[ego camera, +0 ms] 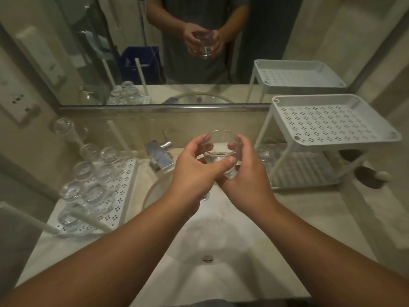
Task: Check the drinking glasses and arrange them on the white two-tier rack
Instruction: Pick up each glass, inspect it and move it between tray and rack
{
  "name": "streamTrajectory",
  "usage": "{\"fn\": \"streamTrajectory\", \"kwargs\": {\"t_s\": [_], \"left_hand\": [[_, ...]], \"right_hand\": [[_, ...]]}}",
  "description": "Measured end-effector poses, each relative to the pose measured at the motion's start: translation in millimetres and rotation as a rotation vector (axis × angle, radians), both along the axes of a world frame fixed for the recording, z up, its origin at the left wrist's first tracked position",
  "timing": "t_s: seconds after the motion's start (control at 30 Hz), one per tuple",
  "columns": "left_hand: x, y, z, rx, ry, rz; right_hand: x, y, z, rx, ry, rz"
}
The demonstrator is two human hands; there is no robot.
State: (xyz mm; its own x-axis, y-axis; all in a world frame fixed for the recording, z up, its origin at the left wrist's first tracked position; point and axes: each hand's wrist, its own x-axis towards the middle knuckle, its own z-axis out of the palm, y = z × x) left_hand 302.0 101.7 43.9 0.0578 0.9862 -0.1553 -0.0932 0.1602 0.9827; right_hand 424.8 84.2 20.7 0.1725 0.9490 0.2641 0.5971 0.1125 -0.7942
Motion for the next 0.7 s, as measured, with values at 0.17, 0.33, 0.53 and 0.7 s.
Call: {"fn": "streamTrajectory", "kwargs": {"t_s": [0.17,0.33,0.53,0.7], "left_hand": [[54,-4,-10,-0.012,0.051,-0.098],[111,-4,-26,-0.059,0.085,-0.198],[174,0,-50,-0.054,0.178,-0.333],[218,6,-68,-0.088,0.273,-0.42]], "right_hand": [[55,-13,-14,-0.047,0.017,-0.068],[108,-24,-32,-0.101,0.045,-0.142],[169,-30,-57,-0.155,0.074,-0.241],[208,-31,-81,-0.2,0.097,-0.316]]}}
